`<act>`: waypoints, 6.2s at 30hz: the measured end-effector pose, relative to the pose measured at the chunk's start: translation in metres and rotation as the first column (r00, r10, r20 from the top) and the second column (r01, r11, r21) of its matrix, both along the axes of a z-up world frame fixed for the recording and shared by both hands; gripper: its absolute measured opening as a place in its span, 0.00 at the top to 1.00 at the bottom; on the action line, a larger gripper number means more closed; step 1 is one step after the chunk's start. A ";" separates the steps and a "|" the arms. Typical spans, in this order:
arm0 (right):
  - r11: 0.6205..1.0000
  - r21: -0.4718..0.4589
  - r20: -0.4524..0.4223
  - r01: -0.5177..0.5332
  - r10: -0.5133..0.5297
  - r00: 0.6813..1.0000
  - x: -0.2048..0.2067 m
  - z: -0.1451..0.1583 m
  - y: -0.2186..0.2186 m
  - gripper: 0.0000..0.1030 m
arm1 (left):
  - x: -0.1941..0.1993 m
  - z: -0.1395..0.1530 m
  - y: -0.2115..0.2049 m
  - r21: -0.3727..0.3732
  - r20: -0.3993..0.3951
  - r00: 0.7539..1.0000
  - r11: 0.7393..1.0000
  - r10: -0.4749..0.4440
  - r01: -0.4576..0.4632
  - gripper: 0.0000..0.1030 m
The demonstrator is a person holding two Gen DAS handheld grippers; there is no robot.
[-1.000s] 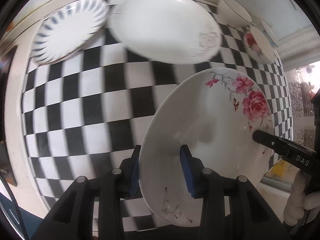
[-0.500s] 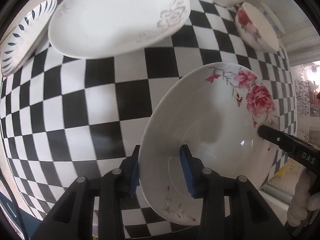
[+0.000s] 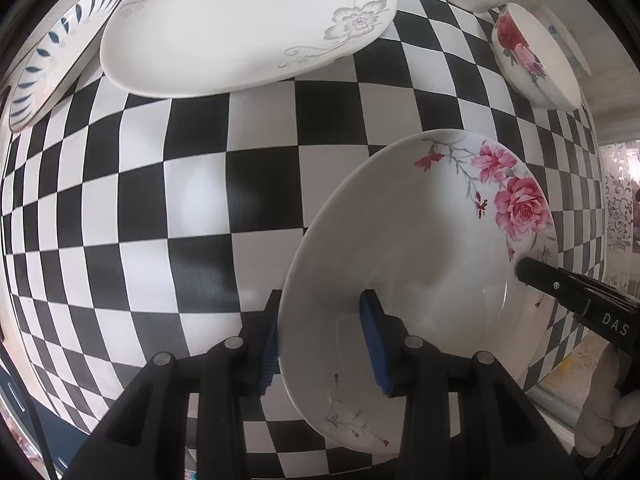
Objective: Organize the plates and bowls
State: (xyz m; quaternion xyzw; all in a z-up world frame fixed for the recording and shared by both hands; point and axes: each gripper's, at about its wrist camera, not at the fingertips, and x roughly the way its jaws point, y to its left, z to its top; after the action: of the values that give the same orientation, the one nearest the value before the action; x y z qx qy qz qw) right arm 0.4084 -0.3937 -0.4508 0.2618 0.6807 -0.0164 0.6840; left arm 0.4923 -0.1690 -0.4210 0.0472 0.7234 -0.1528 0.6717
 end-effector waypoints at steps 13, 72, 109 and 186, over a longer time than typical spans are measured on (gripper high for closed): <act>0.998 0.004 0.121 0.057 -0.057 0.991 0.012 0.079 -0.032 0.57 | 0.031 0.094 0.074 -0.075 0.145 0.975 0.985 0.167 -0.157 0.65; 0.990 0.071 0.178 -0.124 0.110 0.978 0.234 0.024 0.047 0.88 | 0.169 0.031 0.127 -0.198 0.121 0.908 0.906 0.402 -0.374 0.72; 0.978 0.147 0.214 0.146 -0.175 0.961 -0.050 0.055 -0.038 0.90 | -0.001 0.081 0.017 -0.173 0.102 0.995 0.985 0.003 0.015 0.72; 0.994 -0.111 0.043 -0.017 0.022 0.999 -0.024 0.054 0.019 0.20 | 0.008 0.086 0.030 0.023 0.034 0.999 0.999 0.024 -0.025 0.67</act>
State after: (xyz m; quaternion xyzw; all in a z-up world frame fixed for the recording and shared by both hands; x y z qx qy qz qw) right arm 0.3846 -0.3751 -0.3965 0.2173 0.6660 -0.0416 0.7124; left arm 0.5001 -0.1385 -0.3350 0.0488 0.7144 -0.1351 0.6849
